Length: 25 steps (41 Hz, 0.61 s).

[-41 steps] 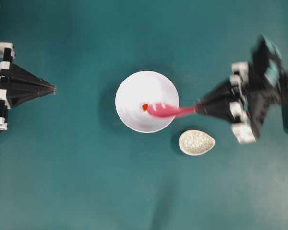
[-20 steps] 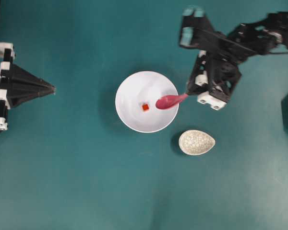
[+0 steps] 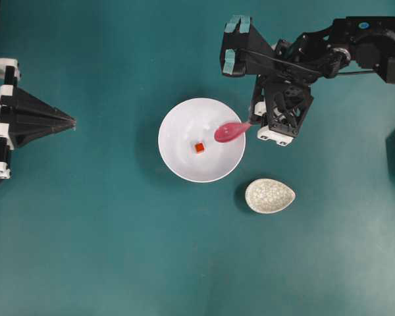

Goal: Grip the spoon and scoop the red block from the bowl with right arm.
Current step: 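Lower the spoon bowl into the white bowl beside the red cube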

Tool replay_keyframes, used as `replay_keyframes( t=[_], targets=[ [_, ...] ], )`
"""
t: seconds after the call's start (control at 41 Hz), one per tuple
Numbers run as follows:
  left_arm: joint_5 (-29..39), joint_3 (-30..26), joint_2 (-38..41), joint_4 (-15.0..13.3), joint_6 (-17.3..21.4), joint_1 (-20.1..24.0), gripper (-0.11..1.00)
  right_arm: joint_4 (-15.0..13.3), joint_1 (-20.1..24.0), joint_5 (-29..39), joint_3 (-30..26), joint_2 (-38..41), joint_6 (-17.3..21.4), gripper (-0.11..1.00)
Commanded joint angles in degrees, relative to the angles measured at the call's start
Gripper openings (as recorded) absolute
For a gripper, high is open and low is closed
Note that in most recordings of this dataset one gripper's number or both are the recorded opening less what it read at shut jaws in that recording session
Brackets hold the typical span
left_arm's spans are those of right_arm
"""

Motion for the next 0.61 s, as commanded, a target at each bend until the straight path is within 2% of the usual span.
replay_keyframes(
  t=[0.0, 0.586],
  targets=[
    [-0.26, -1.58, 0.00, 0.18, 0.18, 0.09, 0.00, -0.44, 0.62, -0.18, -1.58, -0.26, -0.26, 0.24],
    [-0.26, -1.58, 0.00, 0.26, 0.18, 0.18, 0.00, -0.88, 3.34, -5.71, -2.55, 4.48, -0.53, 0.24]
  ],
)
